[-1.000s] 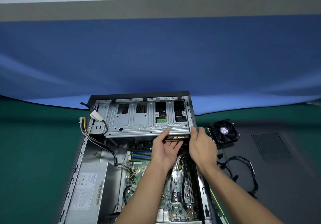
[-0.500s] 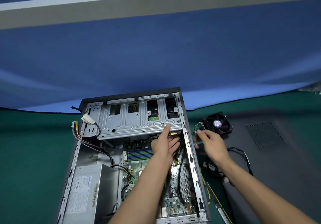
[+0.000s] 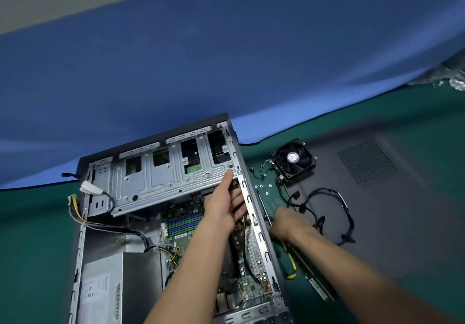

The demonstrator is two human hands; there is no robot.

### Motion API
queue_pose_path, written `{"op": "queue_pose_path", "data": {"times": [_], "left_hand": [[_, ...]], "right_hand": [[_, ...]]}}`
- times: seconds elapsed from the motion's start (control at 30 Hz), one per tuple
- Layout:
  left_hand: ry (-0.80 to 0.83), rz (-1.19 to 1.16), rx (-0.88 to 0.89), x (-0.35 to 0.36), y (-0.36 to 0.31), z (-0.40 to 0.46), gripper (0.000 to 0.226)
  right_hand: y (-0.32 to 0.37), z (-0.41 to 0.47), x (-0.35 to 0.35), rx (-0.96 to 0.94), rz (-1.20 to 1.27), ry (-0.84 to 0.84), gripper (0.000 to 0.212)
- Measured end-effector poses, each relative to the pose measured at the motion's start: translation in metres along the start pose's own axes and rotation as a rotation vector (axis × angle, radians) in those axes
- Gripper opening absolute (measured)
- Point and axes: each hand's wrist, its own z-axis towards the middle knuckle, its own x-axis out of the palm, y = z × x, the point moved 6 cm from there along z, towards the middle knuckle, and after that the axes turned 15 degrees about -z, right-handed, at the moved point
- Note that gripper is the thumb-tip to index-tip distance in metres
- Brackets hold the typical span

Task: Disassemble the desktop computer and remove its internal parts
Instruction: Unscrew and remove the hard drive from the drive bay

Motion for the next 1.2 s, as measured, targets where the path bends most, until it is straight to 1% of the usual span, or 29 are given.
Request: {"op": "queue_pose_path", "data": {"times": [0.1, 0.2, 0.3, 0.37, 0.43, 0.5, 0.53, 0.57, 0.6, 0.67, 0.73, 0.8, 0.87, 0.93, 0.97, 1.0, 1.03, 1.07, 1.13, 1.2], "left_hand": [[0.011, 0.014, 0.009, -0.002, 0.000, 0.003, 0.035], [0.019, 0.010, 0.012, -0.001, 0.000, 0.003, 0.030], [-0.001, 0.060, 0.011, -0.001, -0.002, -0.006, 0.033], [-0.018, 0.167, 0.032, -0.002, -0.005, -0.013, 0.041], [-0.021, 0.332, 0.100, -0.002, -0.013, -0.020, 0.049], [-0.028, 0.473, 0.267, 0.003, -0.029, -0.028, 0.055], [-0.030, 0.499, 0.365, 0.007, -0.039, -0.032, 0.054], [-0.014, 0.471, 0.438, 0.012, -0.048, -0.037, 0.050], [0.023, 0.394, 0.469, 0.019, -0.056, -0.042, 0.046], [0.103, 0.210, 0.473, 0.030, -0.065, -0.049, 0.040], [0.122, 0.068, 0.475, 0.033, -0.070, -0.053, 0.038], [0.097, -0.078, 0.458, 0.028, -0.073, -0.052, 0.040], [0.085, -0.238, 0.365, 0.019, -0.073, -0.048, 0.040], [0.116, -0.290, 0.246, 0.014, -0.070, -0.044, 0.036], [0.137, -0.261, 0.196, 0.013, -0.068, -0.043, 0.034], [0.151, -0.192, 0.168, 0.012, -0.065, -0.043, 0.035], [0.153, -0.097, 0.164, 0.011, -0.064, -0.042, 0.037], [0.140, 0.004, 0.192, 0.010, -0.064, -0.042, 0.041], [0.055, 0.195, 0.350, 0.006, -0.070, -0.039, 0.045], [-0.096, 0.389, 0.576, -0.004, -0.080, -0.037, 0.035]], "right_hand": [[0.001, -0.002, 0.002, -0.014, -0.031, -0.038, 0.017], [-0.003, -0.009, -0.006, -0.058, 0.072, -0.098, 0.022], [-0.012, -0.026, -0.030, -0.093, 0.218, -0.246, 0.020], [-0.015, -0.041, -0.054, -0.162, 0.314, -0.377, 0.022], [-0.014, -0.058, -0.077, -0.268, 0.448, -0.423, 0.024], [-0.010, -0.076, -0.100, -0.372, 0.519, -0.423, 0.024], [-0.007, -0.084, -0.109, -0.410, 0.511, -0.422, 0.024], [-0.004, -0.091, -0.118, -0.439, 0.492, -0.424, 0.023], [0.001, -0.097, -0.126, -0.457, 0.471, -0.424, 0.020], [0.014, -0.107, -0.139, -0.477, 0.440, -0.415, 0.016], [0.026, -0.114, -0.149, -0.482, 0.394, -0.385, 0.018], [0.034, -0.118, -0.159, -0.485, 0.407, -0.335, 0.026], [0.037, -0.120, -0.172, -0.477, 0.543, -0.304, 0.035], [0.037, -0.121, -0.186, -0.441, 0.746, -0.345, 0.032], [0.036, -0.122, -0.192, -0.406, 0.827, -0.414, 0.026], [0.035, -0.124, -0.198, -0.364, 0.853, -0.523, 0.019], [0.035, -0.127, -0.204, -0.330, 0.822, -0.647, 0.014], [0.037, -0.130, -0.210, -0.316, 0.755, -0.763, 0.013], [0.045, -0.138, -0.220, -0.337, 0.590, -0.912, 0.016], [0.053, -0.143, -0.229, -0.357, 0.449, -0.963, 0.017]]}}
